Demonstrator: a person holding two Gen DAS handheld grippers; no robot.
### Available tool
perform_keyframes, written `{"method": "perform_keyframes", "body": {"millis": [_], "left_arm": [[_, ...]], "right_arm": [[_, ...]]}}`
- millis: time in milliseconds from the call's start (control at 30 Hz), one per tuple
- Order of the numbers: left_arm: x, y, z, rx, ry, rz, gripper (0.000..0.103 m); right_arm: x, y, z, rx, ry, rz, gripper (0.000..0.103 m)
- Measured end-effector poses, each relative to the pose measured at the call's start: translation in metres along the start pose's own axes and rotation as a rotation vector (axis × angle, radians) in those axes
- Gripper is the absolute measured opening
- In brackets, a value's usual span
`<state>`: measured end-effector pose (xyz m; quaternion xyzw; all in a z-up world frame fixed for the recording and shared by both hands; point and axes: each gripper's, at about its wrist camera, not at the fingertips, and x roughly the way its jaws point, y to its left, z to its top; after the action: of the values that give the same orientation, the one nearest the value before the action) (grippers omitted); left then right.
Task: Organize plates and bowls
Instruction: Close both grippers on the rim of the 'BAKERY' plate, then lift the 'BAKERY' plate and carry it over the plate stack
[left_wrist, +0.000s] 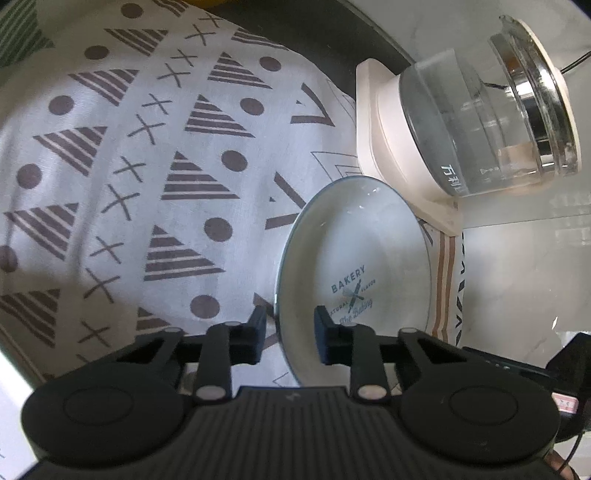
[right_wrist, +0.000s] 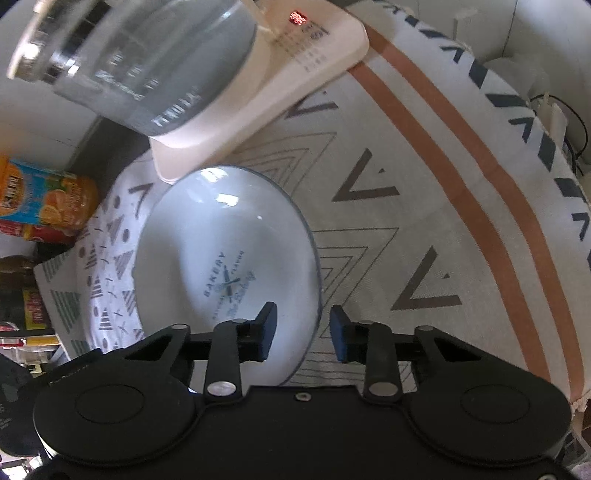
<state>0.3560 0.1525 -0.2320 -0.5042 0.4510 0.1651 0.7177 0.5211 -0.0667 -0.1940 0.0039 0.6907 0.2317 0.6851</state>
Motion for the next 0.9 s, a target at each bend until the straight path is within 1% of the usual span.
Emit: {"method": "perform_keyframes", "body": {"millis": [67, 100, 167, 233, 333, 433, 567, 900], "left_arm": [[0.004, -0.001, 0.000, 0.000, 0.007, 0.004, 0.016], [0.007, -0.001, 0.000, 0.000, 0.012, 0.010, 0.015], [0.011, 0.001, 0.001, -0.013, 0.017, 0.020, 0.007], [0.009, 0.000, 0.002, -0.013, 0.018, 0.011, 0.007], [-0.003, -0.004, 0.002, 0.038, -0.014, 0.000, 0.006], [-0.014, -0.003, 0.004, 0.047, -0.035, -0.003, 0.006], [-0.025, 0.003, 0.005, 0.048, -0.044, -0.004, 0.007], [-0.072, 0.029, 0.002, 0.078, -0.105, -0.021, 0.007]], "right_arm": [[0.005, -0.003, 0.002, 0.012, 0.010, -0.002, 0.023], [0.007, -0.004, 0.003, 0.013, 0.013, 0.001, 0.019], [0.010, -0.007, 0.004, 0.026, 0.022, 0.029, 0.014], [0.008, -0.008, 0.005, 0.038, 0.018, 0.032, 0.013], [-0.003, 0.000, 0.002, -0.012, -0.029, 0.039, 0.011], [-0.014, 0.006, 0.001, -0.024, -0.058, 0.073, 0.008], [-0.024, 0.018, -0.003, -0.040, -0.087, 0.087, 0.008], [-0.036, 0.053, -0.028, -0.080, -0.140, 0.114, 0.008]]}}
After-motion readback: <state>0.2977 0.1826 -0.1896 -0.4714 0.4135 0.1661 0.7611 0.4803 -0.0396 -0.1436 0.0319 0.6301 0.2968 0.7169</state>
